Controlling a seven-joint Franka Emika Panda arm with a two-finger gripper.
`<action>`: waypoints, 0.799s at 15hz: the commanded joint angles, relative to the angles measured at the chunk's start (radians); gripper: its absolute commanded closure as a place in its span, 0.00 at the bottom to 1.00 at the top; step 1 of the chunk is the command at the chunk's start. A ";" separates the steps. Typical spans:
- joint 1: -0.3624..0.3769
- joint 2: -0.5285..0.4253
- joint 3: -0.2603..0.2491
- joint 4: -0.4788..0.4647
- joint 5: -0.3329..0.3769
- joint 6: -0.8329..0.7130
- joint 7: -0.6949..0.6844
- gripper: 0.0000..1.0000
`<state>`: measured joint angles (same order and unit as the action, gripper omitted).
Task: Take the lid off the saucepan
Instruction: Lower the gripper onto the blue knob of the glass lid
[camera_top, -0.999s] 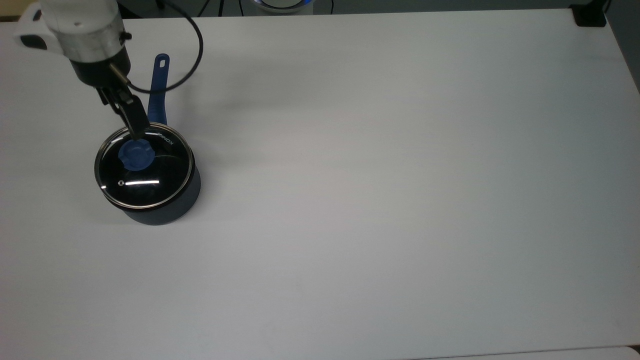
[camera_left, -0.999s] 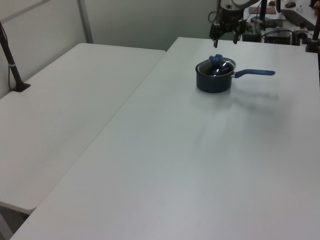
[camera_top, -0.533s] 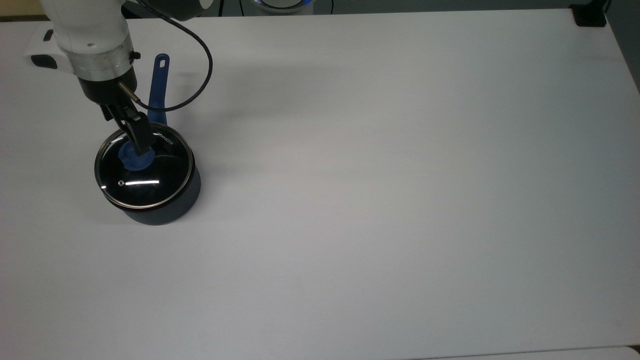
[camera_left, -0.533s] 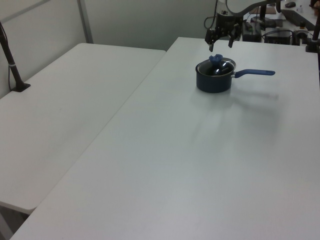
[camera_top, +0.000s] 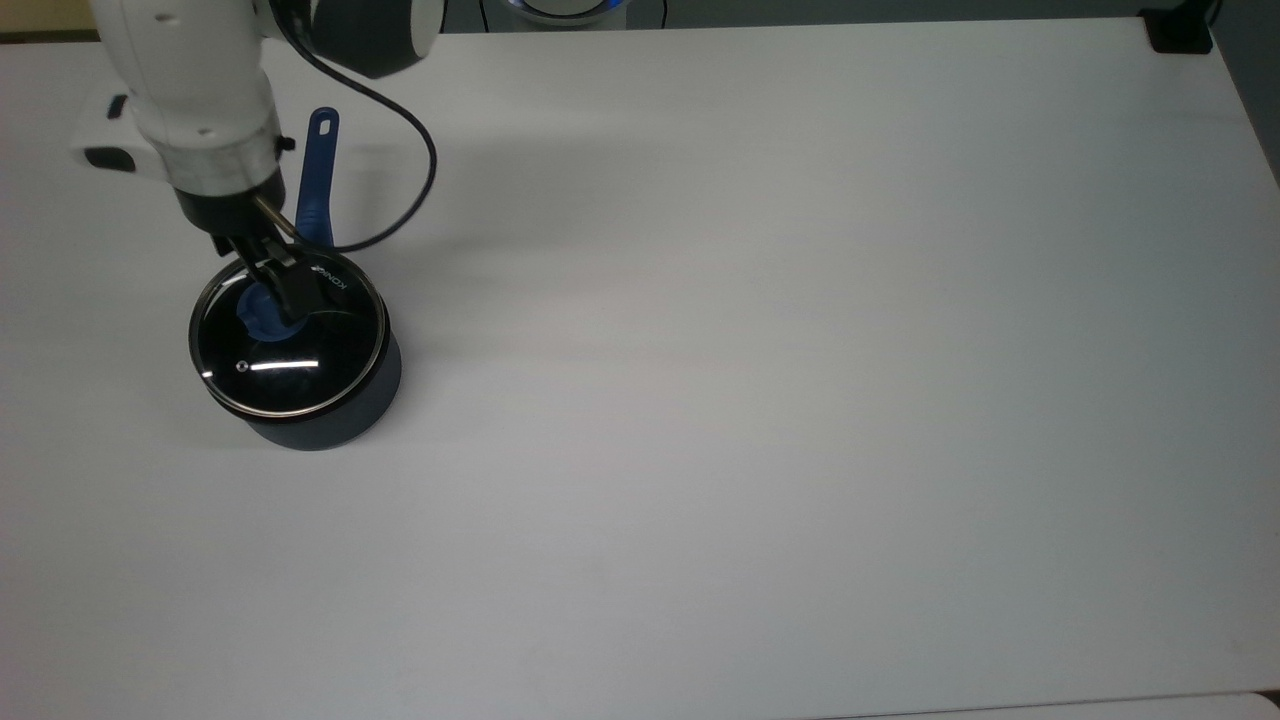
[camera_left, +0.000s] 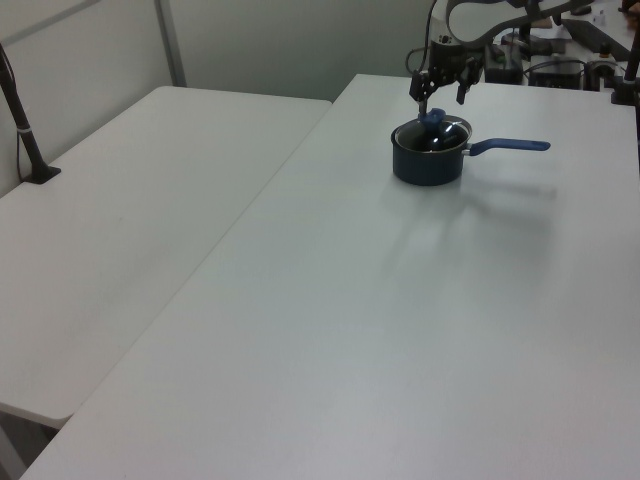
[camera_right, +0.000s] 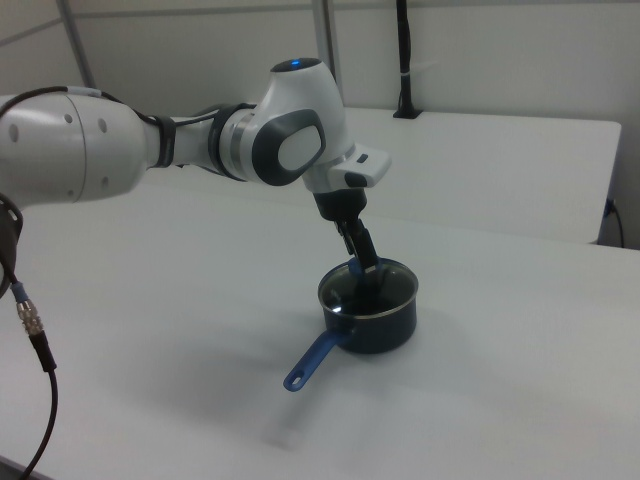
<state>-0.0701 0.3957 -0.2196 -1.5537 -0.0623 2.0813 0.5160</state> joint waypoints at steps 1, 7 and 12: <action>0.035 0.045 -0.006 0.006 -0.042 0.028 0.024 0.00; 0.023 0.042 -0.014 0.055 -0.033 0.026 0.030 0.14; 0.016 0.042 -0.015 0.061 -0.043 0.025 0.021 0.14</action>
<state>-0.0609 0.4415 -0.2298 -1.4902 -0.0862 2.0990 0.5237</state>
